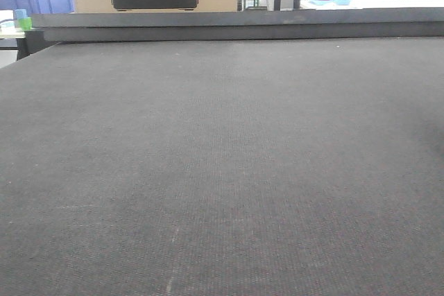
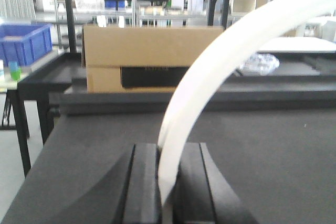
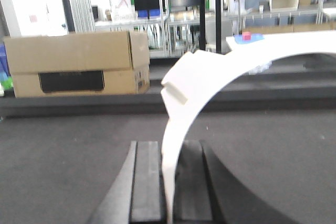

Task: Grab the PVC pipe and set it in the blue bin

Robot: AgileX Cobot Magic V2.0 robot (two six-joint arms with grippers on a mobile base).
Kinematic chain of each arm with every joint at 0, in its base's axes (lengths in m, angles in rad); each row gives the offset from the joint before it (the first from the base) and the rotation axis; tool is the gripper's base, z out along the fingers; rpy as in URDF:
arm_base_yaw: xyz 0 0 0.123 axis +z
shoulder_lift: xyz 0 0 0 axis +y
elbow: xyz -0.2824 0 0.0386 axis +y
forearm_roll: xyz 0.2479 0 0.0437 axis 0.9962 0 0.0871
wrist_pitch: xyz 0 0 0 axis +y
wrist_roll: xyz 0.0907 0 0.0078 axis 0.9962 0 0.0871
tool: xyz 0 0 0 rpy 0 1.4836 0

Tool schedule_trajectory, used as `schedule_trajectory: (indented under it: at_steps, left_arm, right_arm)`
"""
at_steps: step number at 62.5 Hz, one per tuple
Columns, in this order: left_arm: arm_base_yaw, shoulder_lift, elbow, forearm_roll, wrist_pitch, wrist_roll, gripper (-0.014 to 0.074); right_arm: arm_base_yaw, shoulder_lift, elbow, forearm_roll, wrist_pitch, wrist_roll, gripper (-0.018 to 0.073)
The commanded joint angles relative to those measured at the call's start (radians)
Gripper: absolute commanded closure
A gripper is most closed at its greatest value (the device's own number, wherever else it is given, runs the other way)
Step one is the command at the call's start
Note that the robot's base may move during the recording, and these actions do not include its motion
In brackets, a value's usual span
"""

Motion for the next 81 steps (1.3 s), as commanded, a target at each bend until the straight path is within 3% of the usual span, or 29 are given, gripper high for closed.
schedule_trajectory:
  at_steps: [1, 81]
  left_arm:
    - [-0.005, -0.044, -0.002, 0.002, -0.026, -0.002, 0.0707]
    - [-0.005, -0.065, -0.002, 0.002, -0.036, -0.002, 0.0707]
  right_arm:
    - [-0.005, -0.026, 0.000, -0.012, -0.027, -0.006, 0.0720]
    - [-0.005, -0.049, 0.000, -0.012, -0.027, -0.006, 0.0720]
